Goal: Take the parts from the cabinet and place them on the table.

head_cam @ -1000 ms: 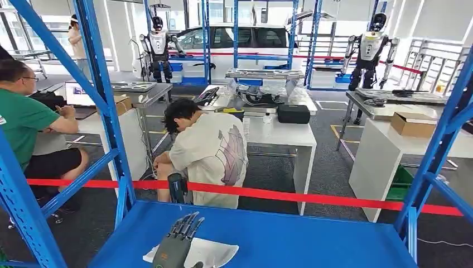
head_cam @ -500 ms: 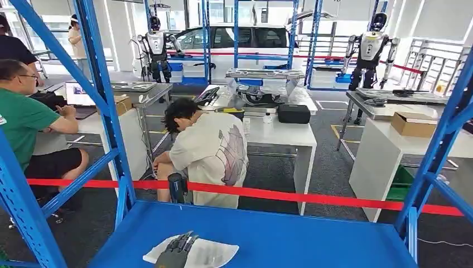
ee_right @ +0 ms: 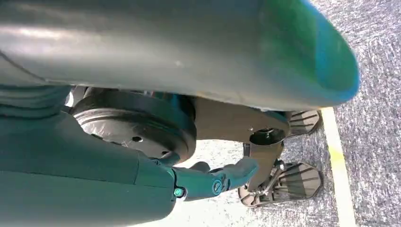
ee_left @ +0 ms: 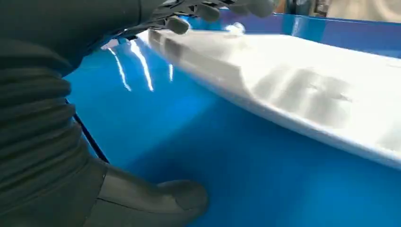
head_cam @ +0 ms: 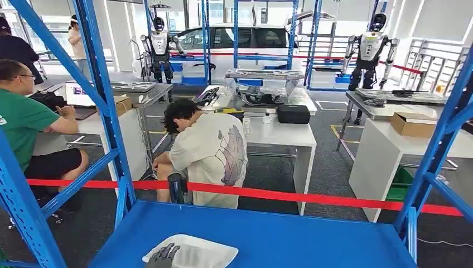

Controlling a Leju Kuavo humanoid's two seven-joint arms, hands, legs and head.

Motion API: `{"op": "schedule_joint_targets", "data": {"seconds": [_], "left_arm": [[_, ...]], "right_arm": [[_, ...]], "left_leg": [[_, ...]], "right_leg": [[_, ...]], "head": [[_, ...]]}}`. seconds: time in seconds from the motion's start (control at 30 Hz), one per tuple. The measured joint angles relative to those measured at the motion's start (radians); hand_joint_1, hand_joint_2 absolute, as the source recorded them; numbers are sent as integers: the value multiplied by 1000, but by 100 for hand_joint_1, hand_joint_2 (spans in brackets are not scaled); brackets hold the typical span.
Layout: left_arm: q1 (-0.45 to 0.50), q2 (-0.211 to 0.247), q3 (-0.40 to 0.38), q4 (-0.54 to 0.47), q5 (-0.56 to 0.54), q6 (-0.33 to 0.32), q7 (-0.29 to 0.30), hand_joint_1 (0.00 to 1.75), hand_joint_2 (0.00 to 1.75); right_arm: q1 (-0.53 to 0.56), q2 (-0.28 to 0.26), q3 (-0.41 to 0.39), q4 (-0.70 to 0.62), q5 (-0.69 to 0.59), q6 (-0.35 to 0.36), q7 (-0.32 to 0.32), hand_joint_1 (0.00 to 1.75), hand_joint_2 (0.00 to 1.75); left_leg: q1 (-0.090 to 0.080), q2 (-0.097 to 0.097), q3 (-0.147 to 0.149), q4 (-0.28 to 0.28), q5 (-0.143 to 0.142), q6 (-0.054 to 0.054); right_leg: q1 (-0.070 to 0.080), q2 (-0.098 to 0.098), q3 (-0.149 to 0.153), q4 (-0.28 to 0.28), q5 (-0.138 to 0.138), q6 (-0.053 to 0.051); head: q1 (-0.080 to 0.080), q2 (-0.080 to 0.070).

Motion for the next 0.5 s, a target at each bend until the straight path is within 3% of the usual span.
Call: {"op": "schedule_joint_targets", "data": {"seconds": [0.5], "left_arm": [[-18, 53, -18, 12, -60, -14, 50, 0, 175]], "right_arm": [[4, 0, 0, 0, -16, 0, -3, 0, 0]], "left_leg": [[0, 0, 10, -2, -1, -1]], "right_leg": [[0, 0, 8, 0, -2, -2]], "head": [[0, 0]]}}
